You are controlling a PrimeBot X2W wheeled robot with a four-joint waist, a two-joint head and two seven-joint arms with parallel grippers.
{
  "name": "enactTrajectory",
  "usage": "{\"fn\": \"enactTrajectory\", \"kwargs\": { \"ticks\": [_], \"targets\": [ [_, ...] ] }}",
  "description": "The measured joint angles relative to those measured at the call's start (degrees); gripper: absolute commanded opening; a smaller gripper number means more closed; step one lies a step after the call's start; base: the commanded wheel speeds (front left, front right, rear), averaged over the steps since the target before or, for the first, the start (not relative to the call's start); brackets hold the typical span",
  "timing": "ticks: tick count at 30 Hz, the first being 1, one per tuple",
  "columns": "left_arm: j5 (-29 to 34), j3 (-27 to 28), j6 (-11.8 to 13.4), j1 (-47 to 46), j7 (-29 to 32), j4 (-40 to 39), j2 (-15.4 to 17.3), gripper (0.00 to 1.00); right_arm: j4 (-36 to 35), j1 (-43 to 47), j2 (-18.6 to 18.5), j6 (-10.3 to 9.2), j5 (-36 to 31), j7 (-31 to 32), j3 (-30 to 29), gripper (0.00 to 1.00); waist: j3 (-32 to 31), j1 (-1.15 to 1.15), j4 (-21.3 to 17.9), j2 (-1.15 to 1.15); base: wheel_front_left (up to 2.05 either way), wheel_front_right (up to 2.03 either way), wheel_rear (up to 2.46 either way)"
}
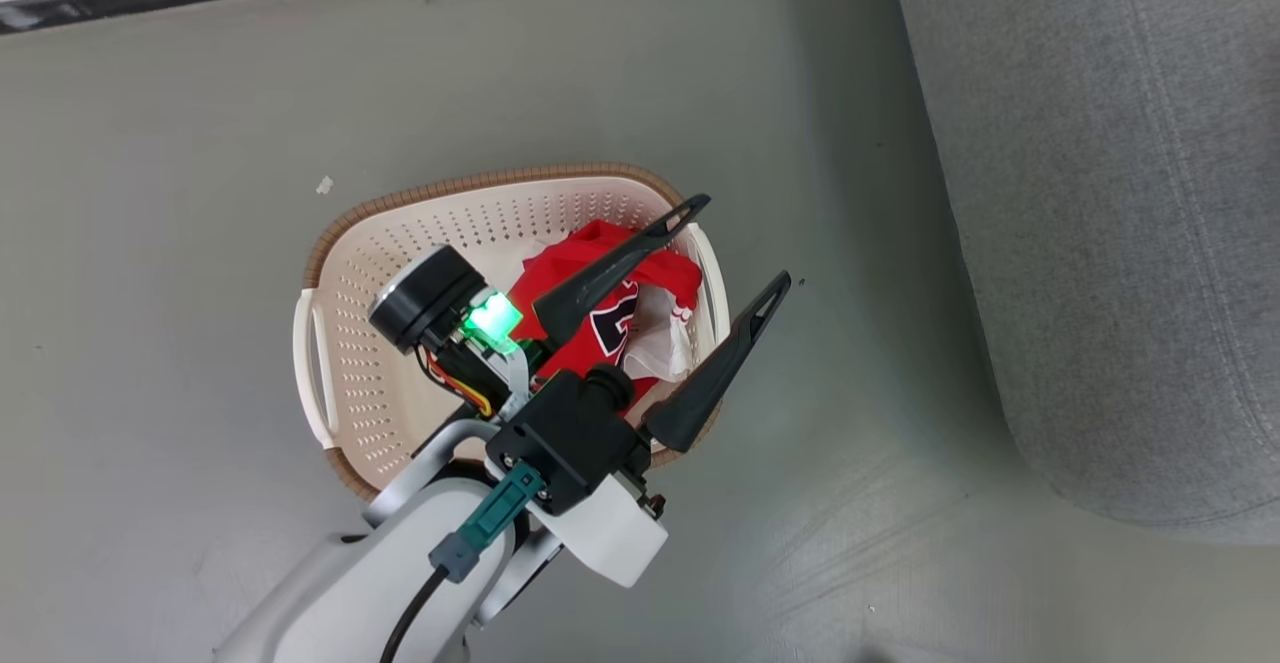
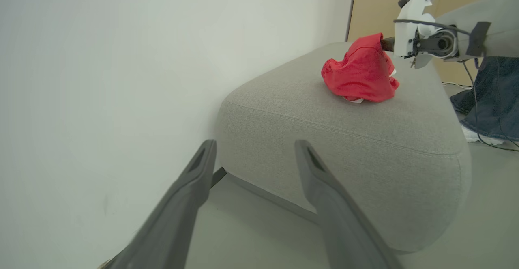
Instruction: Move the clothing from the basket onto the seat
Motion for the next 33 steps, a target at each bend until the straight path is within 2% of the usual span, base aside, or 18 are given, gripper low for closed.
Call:
{"fn": "enactTrajectory", "kwargs": {
  "ticks": [2, 4, 5, 6, 9, 14, 22, 30, 33],
  "targets": [
    [0.0, 0.0, 0.0, -0.7, 0.0, 0.2, 0.0, 1.00, 0.1, 0.0, 0.8, 0.00, 0.2, -0.1, 0.1, 0.37, 0.7, 0.00, 0.1, 0.00, 0.00, 0.00, 0.00],
    [0.5, 0.1, -0.2, -1.5, 0.0, 0.3, 0.1, 1.00, 0.0, 0.0, 1.6, 0.00, 0.8, -0.5, 0.8, 0.87, 1.4, 0.00, 0.1, 0.00, 0.00, 0.00, 0.00],
    [1.0, 0.3, -0.4, -1.8, -0.1, 0.6, 0.3, 1.00, 0.0, 0.0, 2.2, 0.00, 0.7, -0.5, 1.3, 0.96, 1.7, 0.00, 0.0, 0.00, 0.00, 0.00, 0.00],
    [1.2, 0.6, -0.4, -1.8, -0.4, 1.0, 0.6, 1.00, -0.1, 0.0, 2.9, 0.00, 0.8, -0.5, 1.9, 1.00, 1.8, 0.00, -0.2, 0.00, 0.00, 0.00, 0.00],
    [1.2, 0.9, -0.5, -1.8, -1.1, 2.5, 0.9, 1.00, -0.3, 0.2, 4.4, 0.00, 1.1, -0.5, 3.3, 1.00, 2.0, 0.00, -1.0, 0.00, 0.00, 0.00, 0.00],
    [1.2, 0.8, -0.9, -1.9, -1.6, 4.3, 0.9, 1.00, -2.3, 1.9, 4.4, 0.00, 3.5, -0.6, 3.8, 1.00, 1.4, 0.00, -2.1, 0.00, 0.00, 0.00, 0.00],
    [0.9, 0.9, -0.9, -1.9, -2.6, 6.3, 0.9, 1.00, -10.2, 6.3, 4.4, 0.00, 4.5, -0.8, 5.8, 1.00, -0.2, 0.00, -4.1, 0.00, 0.00, 0.00, 0.00],
    [-0.3, 2.9, -0.8, -1.7, -4.1, 8.4, 1.2, 1.00, -16.5, 12.3, 6.2, 0.00, 5.5, -0.8, 9.6, 1.00, -2.6, 0.00, -6.1, 0.00, 0.00, 0.00, 0.00],
    [-1.1, 4.2, 0.0, -1.5, -4.6, 9.6, 1.5, 1.00, -18.7, 13.8, 6.9, 0.00, 6.0, -0.8, 11.0, 1.00, -3.7, 0.00, -6.6, 0.00, 0.00, 0.00, 0.00]
  ]
}}
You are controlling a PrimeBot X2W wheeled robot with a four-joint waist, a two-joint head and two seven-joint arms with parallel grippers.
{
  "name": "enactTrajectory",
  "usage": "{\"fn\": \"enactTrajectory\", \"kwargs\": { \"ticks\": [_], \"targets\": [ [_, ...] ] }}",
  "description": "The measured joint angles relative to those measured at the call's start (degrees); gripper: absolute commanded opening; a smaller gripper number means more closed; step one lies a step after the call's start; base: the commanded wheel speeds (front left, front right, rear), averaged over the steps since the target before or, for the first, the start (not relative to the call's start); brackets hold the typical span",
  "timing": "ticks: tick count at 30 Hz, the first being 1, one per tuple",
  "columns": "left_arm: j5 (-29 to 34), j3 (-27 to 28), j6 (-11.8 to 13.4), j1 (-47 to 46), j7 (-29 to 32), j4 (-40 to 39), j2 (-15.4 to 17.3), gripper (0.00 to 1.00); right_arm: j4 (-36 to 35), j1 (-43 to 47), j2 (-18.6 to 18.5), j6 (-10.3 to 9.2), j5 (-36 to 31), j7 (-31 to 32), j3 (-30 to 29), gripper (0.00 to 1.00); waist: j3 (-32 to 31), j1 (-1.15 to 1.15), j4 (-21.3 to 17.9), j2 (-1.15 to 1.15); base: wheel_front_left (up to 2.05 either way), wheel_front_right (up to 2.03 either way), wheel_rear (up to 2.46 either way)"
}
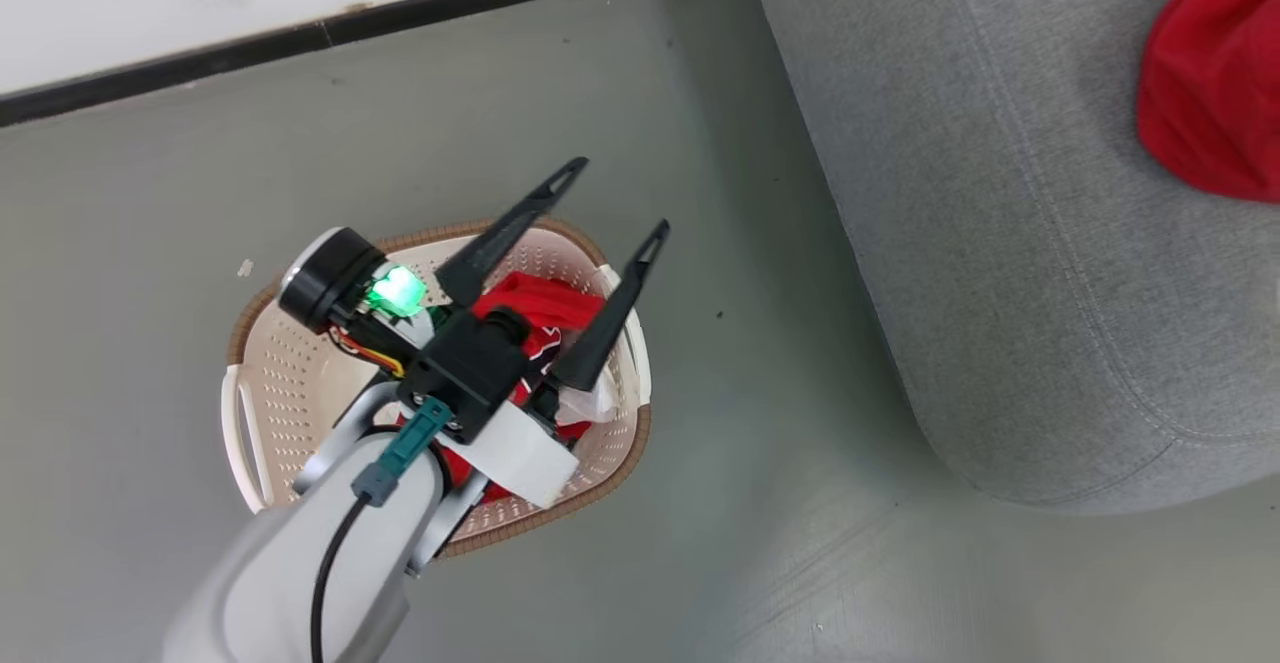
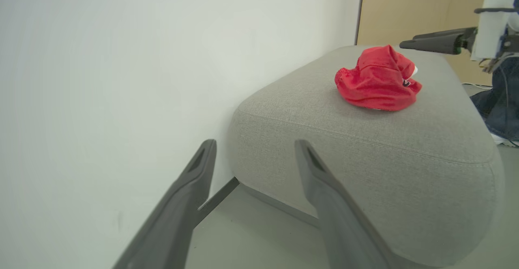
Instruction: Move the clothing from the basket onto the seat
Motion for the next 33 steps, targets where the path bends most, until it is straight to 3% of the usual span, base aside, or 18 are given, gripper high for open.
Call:
{"fn": "enactTrajectory", "kwargs": {
  "ticks": [6, 18, 33],
  "targets": [
    [-1.5, 3.8, 2.3, 2.1, -1.6, 1.9, 0.2, 1.00, -6.6, 1.4, 3.1, 0.00, -0.2, -0.1, 5.3, 1.00, -2.9, 0.00, -0.4, 0.00, 0.00, 0.00, 0.00],
    [-5.4, 11.4, 7.1, 8.1, -3.0, 6.8, 0.9, 1.00, -11.2, 2.0, 7.8, 0.00, -1.5, -0.2, 12.5, 1.00, -8.2, 0.00, 1.2, 0.00, 0.00, 0.00, 0.00],
    [-9.2, 18.7, 11.1, 17.4, -3.5, 10.6, 0.9, 1.00, -12.6, 9.8, 13.2, 0.00, -4.8, -0.2, 12.7, 1.00, -15.0, 0.00, 4.9, 0.00, 0.00, 0.00, 0.00]
  ]
}}
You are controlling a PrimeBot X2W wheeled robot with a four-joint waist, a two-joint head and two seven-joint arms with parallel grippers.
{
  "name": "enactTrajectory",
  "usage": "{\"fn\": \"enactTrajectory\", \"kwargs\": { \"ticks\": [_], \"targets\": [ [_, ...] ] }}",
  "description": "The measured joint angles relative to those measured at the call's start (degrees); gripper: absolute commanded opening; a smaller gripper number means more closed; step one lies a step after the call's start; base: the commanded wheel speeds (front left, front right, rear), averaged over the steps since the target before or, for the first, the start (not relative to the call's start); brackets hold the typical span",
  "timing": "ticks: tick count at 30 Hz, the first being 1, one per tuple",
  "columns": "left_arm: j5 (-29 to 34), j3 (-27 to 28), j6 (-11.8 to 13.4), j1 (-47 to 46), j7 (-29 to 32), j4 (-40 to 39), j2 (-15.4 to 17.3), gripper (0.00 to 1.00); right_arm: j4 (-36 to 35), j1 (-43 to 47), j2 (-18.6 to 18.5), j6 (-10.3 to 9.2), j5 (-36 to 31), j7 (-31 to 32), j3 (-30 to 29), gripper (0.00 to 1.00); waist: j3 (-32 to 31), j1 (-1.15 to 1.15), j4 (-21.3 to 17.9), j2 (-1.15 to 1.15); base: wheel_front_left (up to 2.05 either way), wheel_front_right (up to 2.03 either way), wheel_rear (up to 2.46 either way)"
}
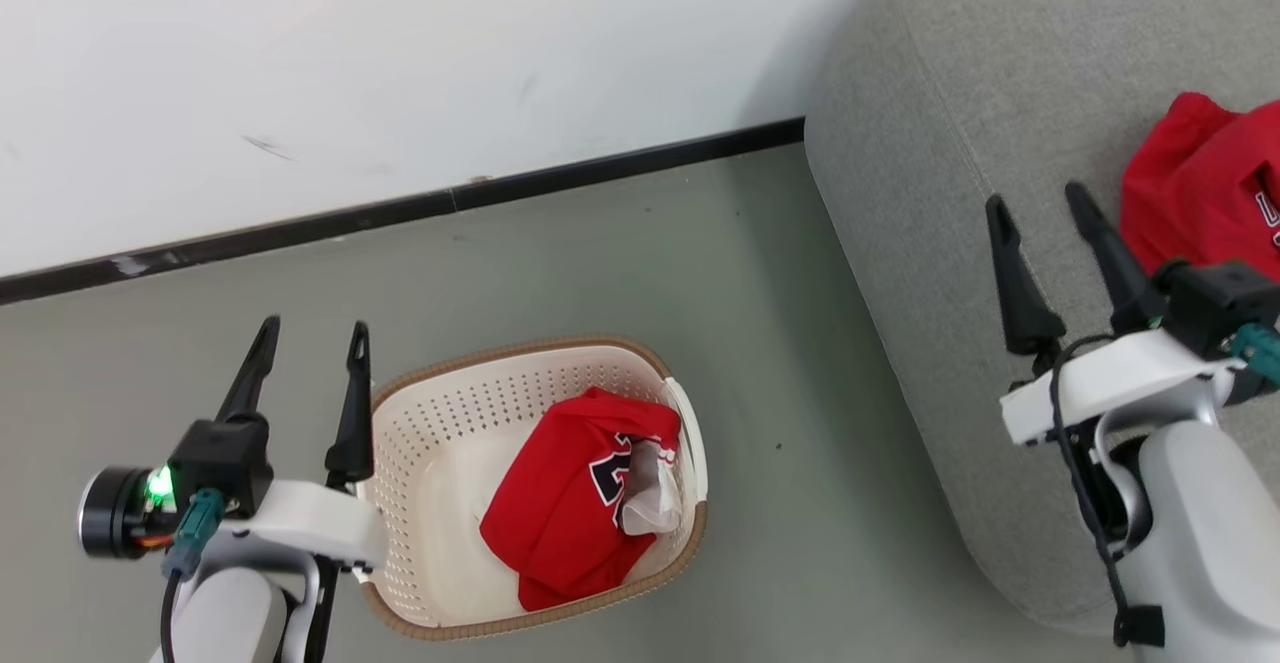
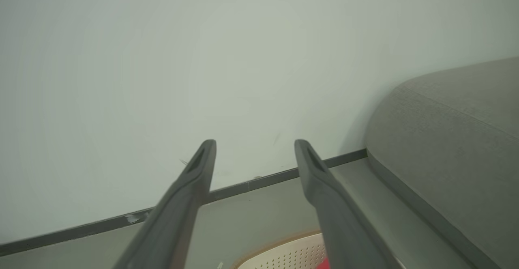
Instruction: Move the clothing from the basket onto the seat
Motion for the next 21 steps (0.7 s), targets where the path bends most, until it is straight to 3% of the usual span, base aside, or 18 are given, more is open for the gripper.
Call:
{"fn": "enactTrajectory", "kwargs": {
  "ticks": [10, 21],
  "targets": [
    [-0.4, 2.9, 1.6, 4.8, 0.0, 0.3, -0.5, 1.00, -0.5, 5.9, 1.6, 0.00, -1.6, 0.0, -1.2, 1.00, -4.0, 0.00, 2.0, 0.00, 0.00, 0.00, 0.00],
    [0.2, 4.1, 1.7, 8.6, 0.0, -1.0, -1.3, 1.00, -0.3, 13.7, 3.1, 0.00, -1.9, 0.0, -0.7, 1.00, -8.7, 0.00, 3.9, 0.00, 0.00, 0.00, 0.00]
  ]
}}
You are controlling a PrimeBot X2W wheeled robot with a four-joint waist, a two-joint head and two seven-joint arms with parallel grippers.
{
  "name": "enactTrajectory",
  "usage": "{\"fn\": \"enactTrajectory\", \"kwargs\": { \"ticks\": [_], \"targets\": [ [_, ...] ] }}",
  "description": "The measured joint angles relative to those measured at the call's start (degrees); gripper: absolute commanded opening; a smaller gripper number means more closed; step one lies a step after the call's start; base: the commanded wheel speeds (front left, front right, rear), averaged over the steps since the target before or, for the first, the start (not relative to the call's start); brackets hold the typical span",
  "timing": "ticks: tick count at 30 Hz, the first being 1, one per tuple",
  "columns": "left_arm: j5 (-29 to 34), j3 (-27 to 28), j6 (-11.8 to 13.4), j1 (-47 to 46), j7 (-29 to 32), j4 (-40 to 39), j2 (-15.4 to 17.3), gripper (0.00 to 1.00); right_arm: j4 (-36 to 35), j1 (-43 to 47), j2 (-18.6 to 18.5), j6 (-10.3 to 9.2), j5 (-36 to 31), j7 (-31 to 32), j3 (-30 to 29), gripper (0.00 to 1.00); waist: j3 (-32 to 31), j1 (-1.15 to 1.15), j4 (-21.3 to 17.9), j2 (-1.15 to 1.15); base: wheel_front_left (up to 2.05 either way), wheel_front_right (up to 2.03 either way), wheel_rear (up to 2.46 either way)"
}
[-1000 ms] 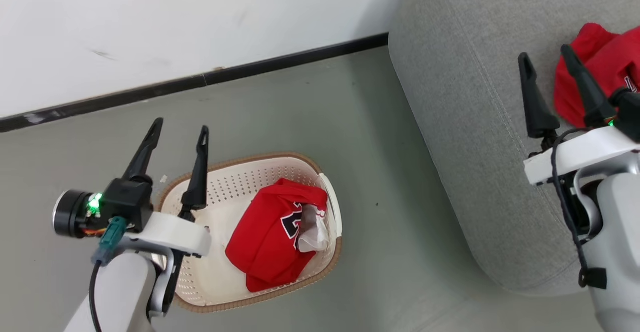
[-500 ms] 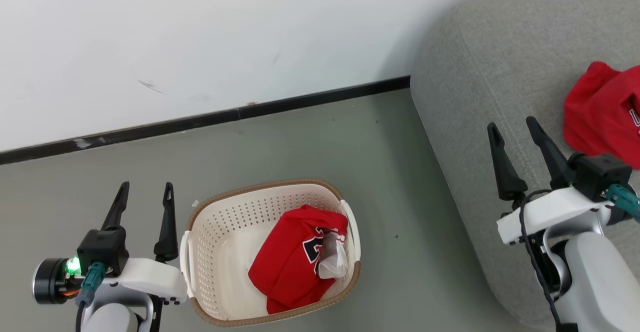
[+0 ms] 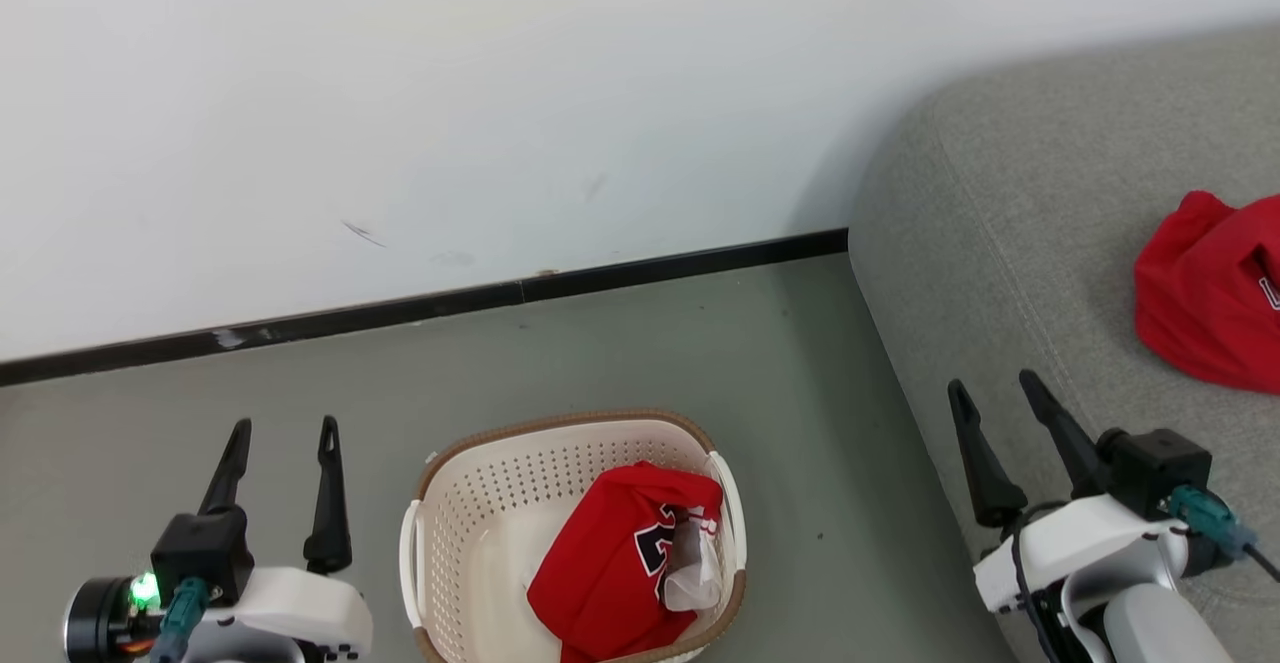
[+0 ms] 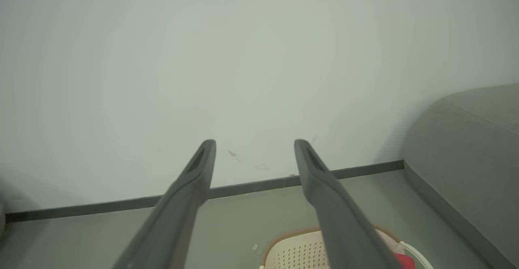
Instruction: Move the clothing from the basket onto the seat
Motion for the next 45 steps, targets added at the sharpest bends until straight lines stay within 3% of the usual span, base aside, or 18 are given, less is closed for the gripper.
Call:
{"fn": "enactTrajectory", "kwargs": {
  "ticks": [20, 45],
  "targets": [
    [0.4, 0.2, 0.3, 6.2, 0.0, 1.5, -0.9, 1.00, -2.0, 7.7, 0.6, 0.00, -1.6, 0.0, -0.6, 1.00, -5.6, 0.00, 1.3, 0.00, 0.00, 0.00, 0.00],
    [0.5, 0.7, -1.4, 8.1, 0.0, 1.1, -0.9, 1.00, -4.8, 11.3, 0.7, 0.00, -0.8, 0.0, 0.5, 1.00, -6.6, 0.00, 1.7, 0.00, 0.00, 0.00, 0.00]
  ]
}}
